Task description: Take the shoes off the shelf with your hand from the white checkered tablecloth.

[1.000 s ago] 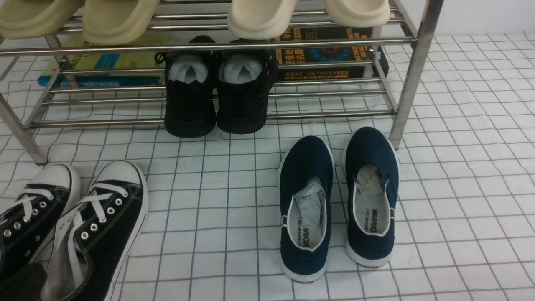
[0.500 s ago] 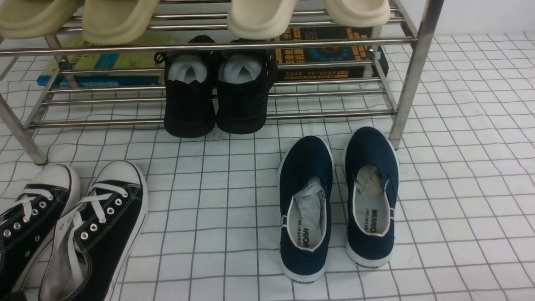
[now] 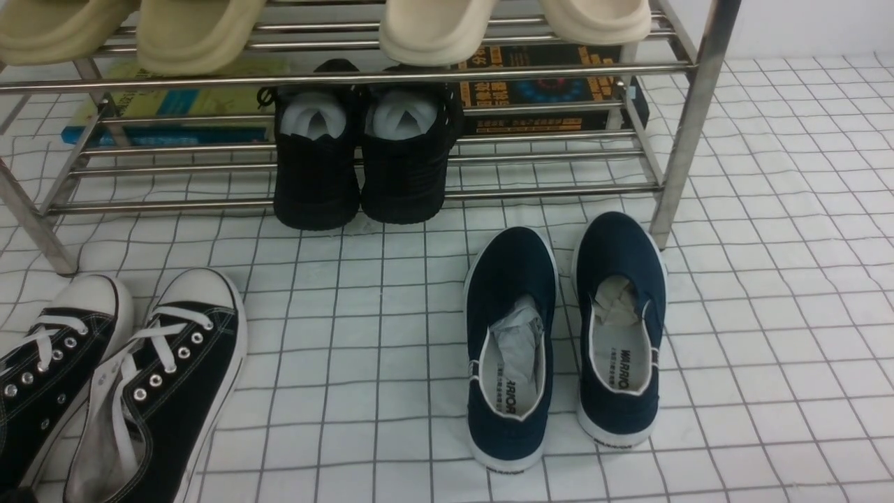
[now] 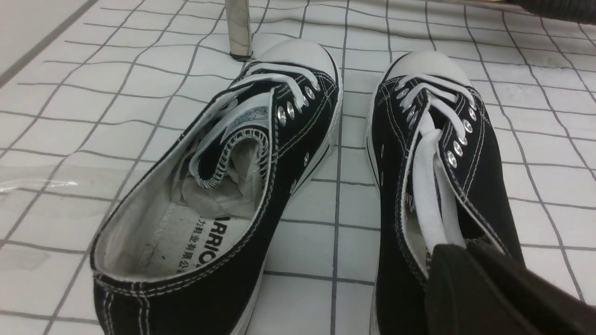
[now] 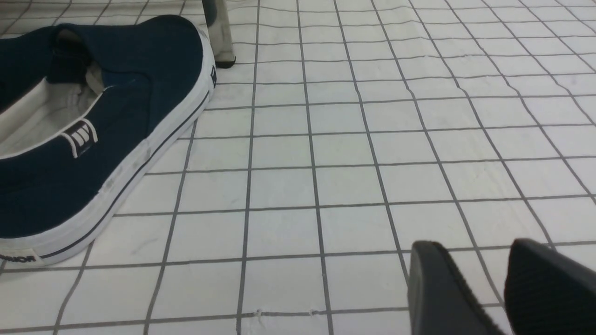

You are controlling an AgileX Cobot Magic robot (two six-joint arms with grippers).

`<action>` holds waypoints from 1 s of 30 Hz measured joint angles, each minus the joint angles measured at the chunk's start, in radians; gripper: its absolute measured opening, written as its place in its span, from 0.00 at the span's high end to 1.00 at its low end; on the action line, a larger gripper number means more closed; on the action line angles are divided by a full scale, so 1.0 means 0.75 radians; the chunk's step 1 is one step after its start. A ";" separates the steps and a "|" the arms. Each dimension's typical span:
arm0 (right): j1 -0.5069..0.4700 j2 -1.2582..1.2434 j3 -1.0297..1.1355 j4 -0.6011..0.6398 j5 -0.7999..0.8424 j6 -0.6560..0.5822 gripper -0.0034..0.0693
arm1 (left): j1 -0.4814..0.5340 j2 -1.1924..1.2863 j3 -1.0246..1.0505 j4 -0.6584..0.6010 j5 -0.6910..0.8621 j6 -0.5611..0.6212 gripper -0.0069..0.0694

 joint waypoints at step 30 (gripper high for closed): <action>0.000 0.000 0.000 0.000 0.000 0.000 0.62 | 0.000 0.000 0.000 0.000 0.001 -0.001 0.83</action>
